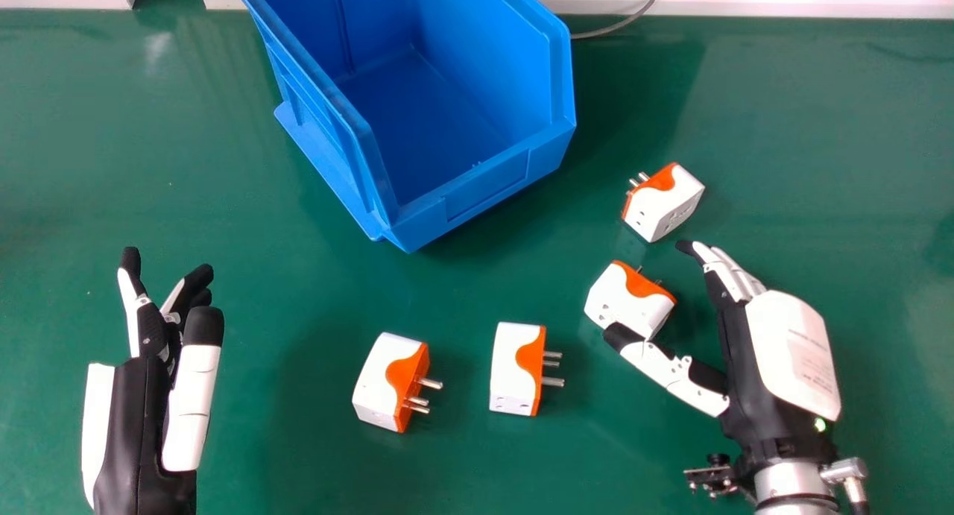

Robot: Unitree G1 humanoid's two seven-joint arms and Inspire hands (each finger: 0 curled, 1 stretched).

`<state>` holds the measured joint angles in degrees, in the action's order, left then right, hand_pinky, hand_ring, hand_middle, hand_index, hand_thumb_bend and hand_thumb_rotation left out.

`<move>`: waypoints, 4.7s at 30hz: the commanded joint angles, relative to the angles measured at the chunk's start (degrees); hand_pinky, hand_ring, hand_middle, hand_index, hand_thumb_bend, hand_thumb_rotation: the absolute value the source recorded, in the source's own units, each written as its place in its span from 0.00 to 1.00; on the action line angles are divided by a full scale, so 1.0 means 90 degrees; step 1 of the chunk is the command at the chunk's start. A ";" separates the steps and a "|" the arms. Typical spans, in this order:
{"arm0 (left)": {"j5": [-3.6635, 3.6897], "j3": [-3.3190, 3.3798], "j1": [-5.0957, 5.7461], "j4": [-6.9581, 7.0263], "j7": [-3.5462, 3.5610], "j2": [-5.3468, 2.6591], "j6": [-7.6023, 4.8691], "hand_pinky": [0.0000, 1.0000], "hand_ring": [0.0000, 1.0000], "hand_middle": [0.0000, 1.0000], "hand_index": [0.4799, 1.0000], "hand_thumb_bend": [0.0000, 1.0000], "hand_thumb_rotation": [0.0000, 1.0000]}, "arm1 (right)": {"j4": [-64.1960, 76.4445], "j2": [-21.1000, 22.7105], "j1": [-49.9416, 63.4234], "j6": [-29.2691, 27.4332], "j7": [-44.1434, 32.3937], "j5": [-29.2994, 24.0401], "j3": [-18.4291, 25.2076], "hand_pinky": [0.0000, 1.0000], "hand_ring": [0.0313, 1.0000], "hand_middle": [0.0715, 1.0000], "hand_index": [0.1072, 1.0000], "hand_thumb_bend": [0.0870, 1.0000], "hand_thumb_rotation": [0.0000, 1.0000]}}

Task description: Pick all objects and put in blue box

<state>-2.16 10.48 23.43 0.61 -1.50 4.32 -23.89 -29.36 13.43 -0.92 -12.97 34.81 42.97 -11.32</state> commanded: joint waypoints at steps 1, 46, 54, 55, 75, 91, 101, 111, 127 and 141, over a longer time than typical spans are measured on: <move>-0.0006 0.0022 0.0049 0.0168 -0.0005 0.0035 -0.0018 0.85 0.91 0.90 0.91 0.91 1.00 | -0.0107 0.0078 -0.0038 0.0237 0.0042 0.0026 -0.0061 0.75 0.84 0.85 0.83 0.61 0.88; -0.0132 -0.0047 0.0277 0.0504 -0.0032 0.0012 0.0035 0.86 0.91 0.91 0.92 0.86 1.00 | -0.0982 -0.0180 -0.1026 0.2308 0.0925 0.0718 -0.1037 0.60 0.66 0.67 0.65 0.53 0.38; -0.0152 -0.0067 0.0390 0.0662 -0.0028 -0.0008 0.0088 0.86 0.91 0.91 0.91 0.85 1.00 | -0.0905 -0.0029 -0.1174 0.2476 0.0557 0.0725 -0.1283 0.40 0.42 0.46 0.49 0.51 0.22; -0.0149 -0.0067 0.0405 0.0684 -0.0023 -0.0010 0.0099 0.86 0.91 0.91 0.91 0.85 1.00 | -0.0834 0.0015 -0.1181 0.2468 0.0421 0.0706 -0.1303 0.35 0.37 0.41 0.48 0.50 0.20; 0.0031 -0.0029 0.0537 0.0960 0.0116 0.0017 0.0198 0.80 0.88 0.88 0.85 0.87 1.00 | 0.1269 0.0196 -0.0615 0.3116 -0.1307 0.0422 -0.1056 0.07 0.09 0.14 0.41 0.45 0.13; -0.0041 -0.0044 0.0469 0.1013 0.0071 -0.0016 0.0290 0.76 0.86 0.87 0.83 0.88 1.00 | 0.4174 0.0290 -0.0418 0.1715 -0.1296 0.0272 -0.0547 0.02 0.03 0.03 0.41 0.45 0.12; -0.0147 -0.0055 0.0465 0.1009 0.0023 -0.0052 0.0285 0.76 0.85 0.86 0.82 0.89 1.00 | 0.3409 -0.0086 -0.2312 0.1300 -0.1712 0.0399 -0.0924 0.01 0.02 0.02 0.41 0.45 0.12; -0.0200 -0.0100 0.0494 0.1046 -0.0025 -0.0070 0.0315 0.76 0.85 0.86 0.82 0.87 1.00 | 0.1391 -0.0567 -0.4267 0.1090 -0.1877 0.0338 -0.1239 0.02 0.02 0.02 0.41 0.45 0.12; -0.0230 -0.0146 0.0519 0.1173 -0.0040 -0.0096 0.0479 0.76 0.85 0.86 0.81 0.86 1.00 | -0.2759 -0.1463 -0.6783 0.1151 -0.1208 0.0504 -0.1874 0.05 0.07 0.12 0.41 0.45 0.12; -0.0120 -0.0134 0.0576 0.1235 0.0048 -0.0102 0.0466 0.76 0.85 0.86 0.81 0.86 1.00 | -0.3356 -0.1534 -0.7145 0.1359 -0.1687 0.0479 -0.2268 0.60 0.69 0.72 0.70 0.60 0.21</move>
<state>-3.83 9.21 28.04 10.40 -1.22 3.29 -19.29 -61.37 -0.50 -61.49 -1.35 20.03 47.72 -31.88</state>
